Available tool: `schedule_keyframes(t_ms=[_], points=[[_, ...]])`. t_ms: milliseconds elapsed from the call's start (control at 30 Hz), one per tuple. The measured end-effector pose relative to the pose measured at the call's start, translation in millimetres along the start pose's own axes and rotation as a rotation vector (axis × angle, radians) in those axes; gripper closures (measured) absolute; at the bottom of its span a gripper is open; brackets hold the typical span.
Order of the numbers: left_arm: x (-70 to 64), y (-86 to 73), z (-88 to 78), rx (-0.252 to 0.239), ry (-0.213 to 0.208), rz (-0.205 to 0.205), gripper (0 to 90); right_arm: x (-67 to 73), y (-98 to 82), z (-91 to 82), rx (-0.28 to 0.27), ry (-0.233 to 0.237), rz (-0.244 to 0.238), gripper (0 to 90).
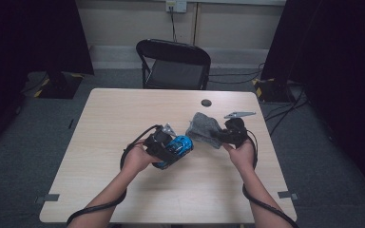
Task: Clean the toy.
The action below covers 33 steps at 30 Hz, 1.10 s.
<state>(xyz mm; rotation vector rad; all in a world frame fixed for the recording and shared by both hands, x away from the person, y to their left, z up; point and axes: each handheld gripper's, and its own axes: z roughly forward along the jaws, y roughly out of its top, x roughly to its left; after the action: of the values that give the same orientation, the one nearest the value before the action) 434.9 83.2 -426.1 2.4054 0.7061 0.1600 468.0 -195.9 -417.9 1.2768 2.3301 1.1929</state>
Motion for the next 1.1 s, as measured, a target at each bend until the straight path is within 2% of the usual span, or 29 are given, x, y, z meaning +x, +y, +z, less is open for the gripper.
schedule_keyframes(t_ms=[233, 533, 800, 1100], points=[[-12.9, 2.9, 4.6, 0.003, -0.028, 0.03, 28.1, 9.1, 10.6, 6.4, 0.003, 0.021, -0.023, 77.4], [-21.7, 7.6, 8.8, 0.01, -0.048, 0.066, 28.1, 22.6, 18.0, 15.7, 0.01, 0.045, -0.048, 77.4], [-10.1, 5.2, 12.3, 0.031, -0.02, 0.037, 28.1, 30.2, 14.9, 17.2, 0.025, 0.099, -0.073, 77.4], [-1.9, -1.0, 9.7, 0.039, 0.005, 0.019, 28.1, 30.8, 8.3, 17.1, 0.037, 0.133, -0.083, 77.4]])
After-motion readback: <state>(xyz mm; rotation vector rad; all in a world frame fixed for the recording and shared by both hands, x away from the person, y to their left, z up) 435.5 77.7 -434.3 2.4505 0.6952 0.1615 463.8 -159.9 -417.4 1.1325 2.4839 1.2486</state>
